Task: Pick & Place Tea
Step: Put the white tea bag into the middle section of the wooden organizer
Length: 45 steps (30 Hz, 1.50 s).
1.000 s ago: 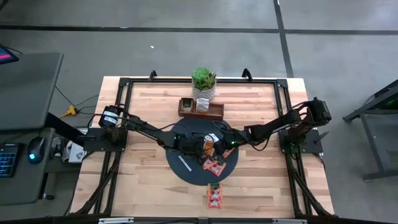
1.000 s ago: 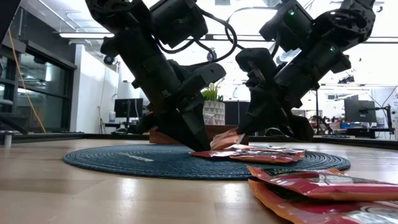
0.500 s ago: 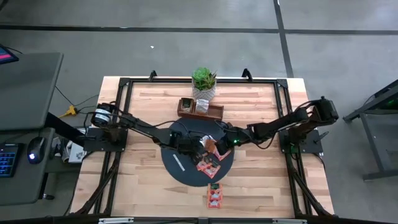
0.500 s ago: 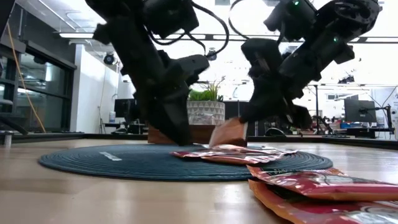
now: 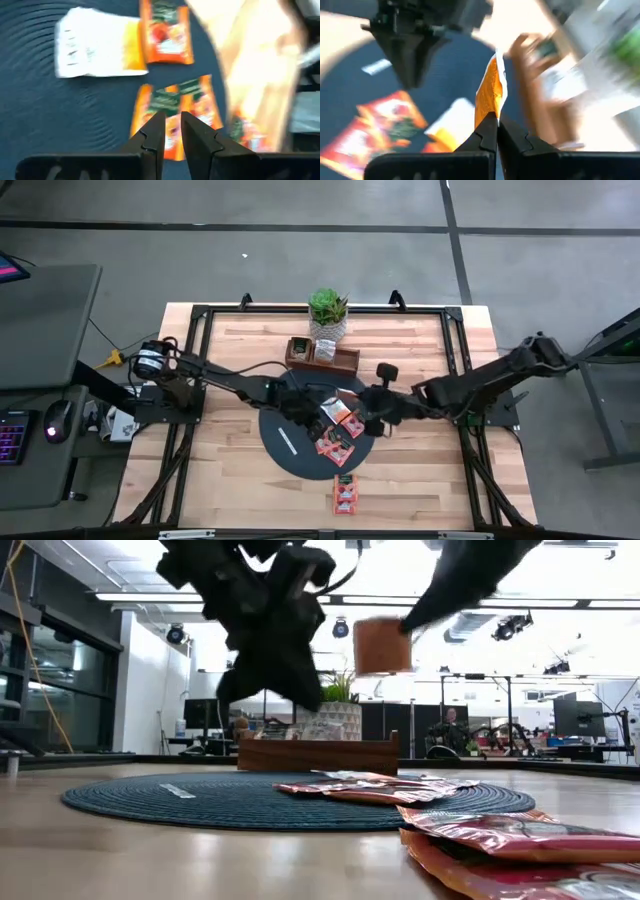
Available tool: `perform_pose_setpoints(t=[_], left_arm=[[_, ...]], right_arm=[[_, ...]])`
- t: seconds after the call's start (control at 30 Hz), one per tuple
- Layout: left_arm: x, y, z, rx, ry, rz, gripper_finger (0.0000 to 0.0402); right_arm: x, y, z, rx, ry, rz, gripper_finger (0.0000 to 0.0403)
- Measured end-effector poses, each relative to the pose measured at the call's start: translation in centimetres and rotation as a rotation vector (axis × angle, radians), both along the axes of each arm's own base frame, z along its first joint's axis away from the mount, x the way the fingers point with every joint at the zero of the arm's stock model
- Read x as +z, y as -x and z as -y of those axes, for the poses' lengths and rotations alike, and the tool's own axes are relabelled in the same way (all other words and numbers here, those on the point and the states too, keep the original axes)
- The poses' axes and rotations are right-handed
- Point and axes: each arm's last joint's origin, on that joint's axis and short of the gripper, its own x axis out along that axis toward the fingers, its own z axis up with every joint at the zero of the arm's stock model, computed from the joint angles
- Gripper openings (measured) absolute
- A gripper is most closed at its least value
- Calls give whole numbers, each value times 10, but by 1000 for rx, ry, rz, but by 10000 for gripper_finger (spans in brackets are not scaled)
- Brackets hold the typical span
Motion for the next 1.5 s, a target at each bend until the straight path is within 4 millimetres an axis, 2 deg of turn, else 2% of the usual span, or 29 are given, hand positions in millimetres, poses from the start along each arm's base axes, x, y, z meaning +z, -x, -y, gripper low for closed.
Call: perform_pose_setpoints(t=[0.1, 0.2, 0.3, 0.4, 0.53, 0.63, 0.7, 0.83, 1.1, 1.2, 1.33, 1.5], left_arm=[[2, -1, -5, -15, 47, 6, 59], [13, -1, -13, -31, 96, 48, 59], [19, -1, -25, -27, 126, 74, 59], [34, 0, -41, -8, 149, 148, 59], [52, 7, -63, 17, 159, 210, 59], [63, 13, -79, -3, 191, 252, 59], [76, 13, -87, -61, 231, 357, 59], [85, 11, -99, -135, 312, 453, 59], [87, 10, -102, -91, 274, 481, 59], [87, 10, -103, -69, 234, 486, 59], [86, 9, -104, -52, 196, 491, 59], [79, 12, -104, -63, 151, 429, 59]], right_arm=[[21, 0, -15, 31, 282, -63, 0], [35, -3, -29, 72, 557, -144, 0], [45, -6, -39, 106, 804, -241, 0], [49, -8, -50, 133, 994, -326, 0], [48, -4, -61, 170, 1187, -435, 0], [46, 1, -70, 217, 1236, -456, 0], [46, 3, -73, 240, 1256, -462, 0], [47, 4, -75, 222, 1251, -449, 0], [48, 4, -73, 81, 1151, -344, 0], [49, 1, -74, 21, 980, -204, 0], [51, -3, -74, -23, 640, -20, 0], [47, -3, -66, -89, 331, 35, 0]])
